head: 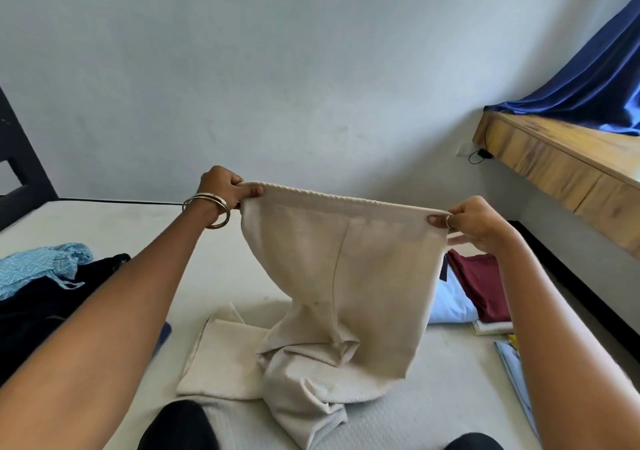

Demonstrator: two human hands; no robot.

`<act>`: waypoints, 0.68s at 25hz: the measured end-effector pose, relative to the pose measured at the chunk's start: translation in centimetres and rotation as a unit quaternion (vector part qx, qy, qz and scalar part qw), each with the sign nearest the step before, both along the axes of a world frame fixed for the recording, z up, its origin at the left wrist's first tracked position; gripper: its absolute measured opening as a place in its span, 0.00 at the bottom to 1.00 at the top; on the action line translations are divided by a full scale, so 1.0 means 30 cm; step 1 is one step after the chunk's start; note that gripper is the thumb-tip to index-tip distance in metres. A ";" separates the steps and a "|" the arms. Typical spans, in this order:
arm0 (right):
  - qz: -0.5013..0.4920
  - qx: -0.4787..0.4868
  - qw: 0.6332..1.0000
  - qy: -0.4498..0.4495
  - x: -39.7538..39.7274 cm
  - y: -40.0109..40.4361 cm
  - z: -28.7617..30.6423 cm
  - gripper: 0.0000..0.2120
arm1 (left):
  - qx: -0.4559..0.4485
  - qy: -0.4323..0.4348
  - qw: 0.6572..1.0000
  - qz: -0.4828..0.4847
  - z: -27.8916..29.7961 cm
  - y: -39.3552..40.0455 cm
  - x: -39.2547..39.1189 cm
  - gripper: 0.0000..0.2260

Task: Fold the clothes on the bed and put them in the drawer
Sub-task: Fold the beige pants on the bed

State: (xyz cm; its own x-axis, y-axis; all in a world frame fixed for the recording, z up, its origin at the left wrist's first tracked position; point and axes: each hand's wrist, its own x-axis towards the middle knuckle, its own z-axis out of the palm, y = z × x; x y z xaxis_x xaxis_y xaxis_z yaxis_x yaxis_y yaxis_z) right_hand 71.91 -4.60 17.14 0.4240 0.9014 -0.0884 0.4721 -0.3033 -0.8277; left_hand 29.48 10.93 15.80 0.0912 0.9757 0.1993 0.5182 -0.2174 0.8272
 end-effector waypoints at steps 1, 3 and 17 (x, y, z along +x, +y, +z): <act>0.003 0.015 0.999 0.052 -0.006 -0.019 -0.010 0.11 | 0.004 -0.026 1.000 -0.002 -0.015 -0.001 -0.002 0.24; 0.015 0.078 0.990 0.113 -0.022 -0.063 -0.027 0.17 | 0.010 -0.109 0.994 -0.002 -0.032 -0.015 -0.011 0.15; 0.185 -0.080 0.979 -0.043 -0.049 -0.004 -0.217 0.22 | -0.118 0.232 0.925 -0.278 -0.200 -0.034 -0.057 0.19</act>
State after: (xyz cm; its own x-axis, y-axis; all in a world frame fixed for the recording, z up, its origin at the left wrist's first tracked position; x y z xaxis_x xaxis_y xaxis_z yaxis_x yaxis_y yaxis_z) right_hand 70.43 -4.71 10.64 0.0842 0.9721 -0.2190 0.6393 -0.2213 -0.7364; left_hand 27.78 9.92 9.80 0.6147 0.7632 -0.1994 0.6915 -0.3997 0.6018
